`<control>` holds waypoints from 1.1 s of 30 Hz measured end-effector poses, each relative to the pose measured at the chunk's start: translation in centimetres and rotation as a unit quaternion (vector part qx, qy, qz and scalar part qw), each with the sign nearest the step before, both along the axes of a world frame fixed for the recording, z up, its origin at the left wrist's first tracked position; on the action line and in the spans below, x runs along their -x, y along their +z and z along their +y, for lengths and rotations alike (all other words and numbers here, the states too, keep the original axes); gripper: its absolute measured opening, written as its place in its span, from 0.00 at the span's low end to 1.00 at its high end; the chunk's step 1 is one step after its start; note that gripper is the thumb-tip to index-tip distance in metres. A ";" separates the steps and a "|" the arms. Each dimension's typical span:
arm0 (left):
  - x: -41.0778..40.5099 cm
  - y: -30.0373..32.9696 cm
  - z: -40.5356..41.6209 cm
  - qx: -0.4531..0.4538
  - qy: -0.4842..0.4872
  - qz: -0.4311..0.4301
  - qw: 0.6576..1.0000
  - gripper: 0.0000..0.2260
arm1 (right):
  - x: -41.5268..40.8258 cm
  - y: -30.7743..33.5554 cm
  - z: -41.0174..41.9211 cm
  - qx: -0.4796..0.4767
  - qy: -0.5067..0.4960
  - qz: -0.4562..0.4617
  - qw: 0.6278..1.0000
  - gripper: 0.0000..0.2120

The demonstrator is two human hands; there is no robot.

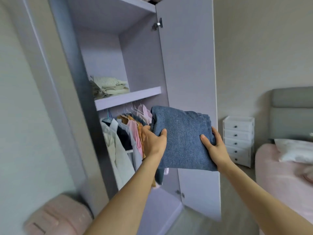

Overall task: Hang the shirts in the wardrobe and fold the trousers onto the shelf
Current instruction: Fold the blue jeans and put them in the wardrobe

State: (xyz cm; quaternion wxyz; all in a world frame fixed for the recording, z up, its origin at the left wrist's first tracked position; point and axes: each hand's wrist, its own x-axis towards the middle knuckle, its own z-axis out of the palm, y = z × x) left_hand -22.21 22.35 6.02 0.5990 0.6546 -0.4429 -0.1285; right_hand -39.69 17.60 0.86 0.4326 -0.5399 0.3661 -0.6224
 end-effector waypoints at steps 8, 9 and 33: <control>-3.0 5.2 -17.7 0.044 0.042 -0.002 0.998 0.15 | -3.1 5.5 -19.1 0.049 0.040 0.001 0.998 0.26; -3.9 6.1 -19.4 0.047 0.051 -0.004 0.998 0.14 | -4.1 6.6 -21.1 0.054 0.048 0.001 0.997 0.26; -46.3 32.0 -22.2 -0.001 0.474 -0.207 0.856 0.27 | -53.6 34.6 -34.4 0.093 0.486 -0.012 0.869 0.12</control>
